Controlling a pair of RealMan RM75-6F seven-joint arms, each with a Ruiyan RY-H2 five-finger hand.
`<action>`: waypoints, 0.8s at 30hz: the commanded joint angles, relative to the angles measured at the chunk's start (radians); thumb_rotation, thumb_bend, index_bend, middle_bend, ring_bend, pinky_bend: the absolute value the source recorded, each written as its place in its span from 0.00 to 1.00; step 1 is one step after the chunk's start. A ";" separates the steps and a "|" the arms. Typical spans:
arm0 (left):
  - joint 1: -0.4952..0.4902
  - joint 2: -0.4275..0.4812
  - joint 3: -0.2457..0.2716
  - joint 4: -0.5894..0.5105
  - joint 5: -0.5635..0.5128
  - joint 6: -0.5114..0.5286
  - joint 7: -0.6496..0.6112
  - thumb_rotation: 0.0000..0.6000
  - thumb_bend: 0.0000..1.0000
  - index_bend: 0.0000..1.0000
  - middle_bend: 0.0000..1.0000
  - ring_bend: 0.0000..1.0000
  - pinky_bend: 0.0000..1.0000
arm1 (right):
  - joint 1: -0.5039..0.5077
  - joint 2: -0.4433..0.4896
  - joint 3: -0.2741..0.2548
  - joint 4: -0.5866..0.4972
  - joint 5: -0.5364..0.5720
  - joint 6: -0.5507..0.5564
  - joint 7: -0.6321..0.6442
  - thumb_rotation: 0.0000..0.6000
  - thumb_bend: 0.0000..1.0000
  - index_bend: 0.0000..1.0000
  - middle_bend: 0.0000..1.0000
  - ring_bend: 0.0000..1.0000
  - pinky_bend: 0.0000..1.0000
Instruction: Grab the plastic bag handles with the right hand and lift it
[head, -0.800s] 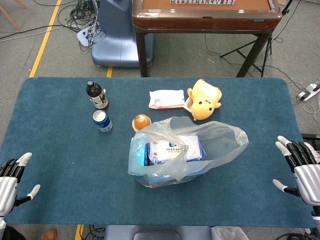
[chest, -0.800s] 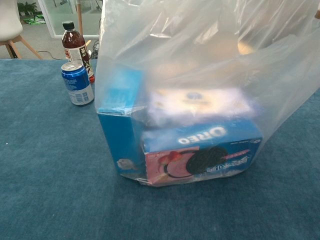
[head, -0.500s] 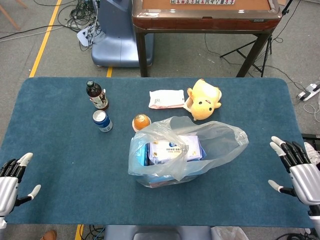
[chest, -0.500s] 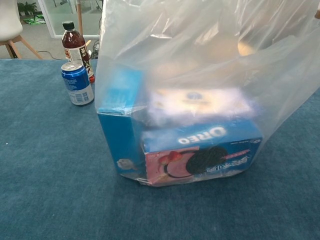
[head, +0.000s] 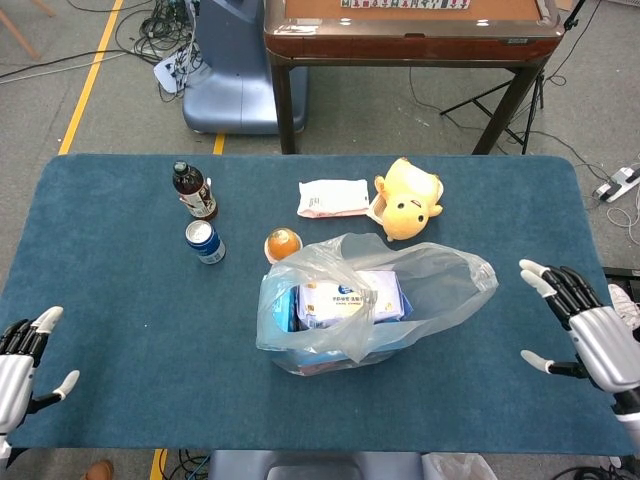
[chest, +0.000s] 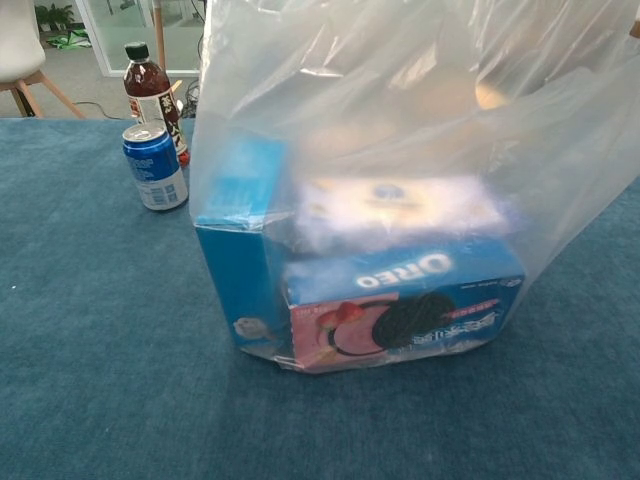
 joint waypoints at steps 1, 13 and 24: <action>-0.001 0.000 0.000 -0.001 0.000 -0.002 0.001 1.00 0.22 0.06 0.12 0.13 0.09 | 0.031 0.017 0.017 -0.009 0.009 -0.034 0.023 1.00 0.00 0.00 0.05 0.00 0.04; 0.007 0.003 0.002 0.000 -0.009 0.002 0.000 1.00 0.22 0.06 0.12 0.13 0.09 | 0.181 0.055 0.010 -0.076 -0.086 -0.227 0.143 1.00 0.00 0.00 0.05 0.00 0.04; 0.006 0.001 0.002 0.005 -0.006 0.000 -0.003 1.00 0.22 0.06 0.12 0.13 0.09 | 0.309 0.066 -0.019 -0.111 -0.221 -0.283 0.406 1.00 0.00 0.00 0.05 0.00 0.04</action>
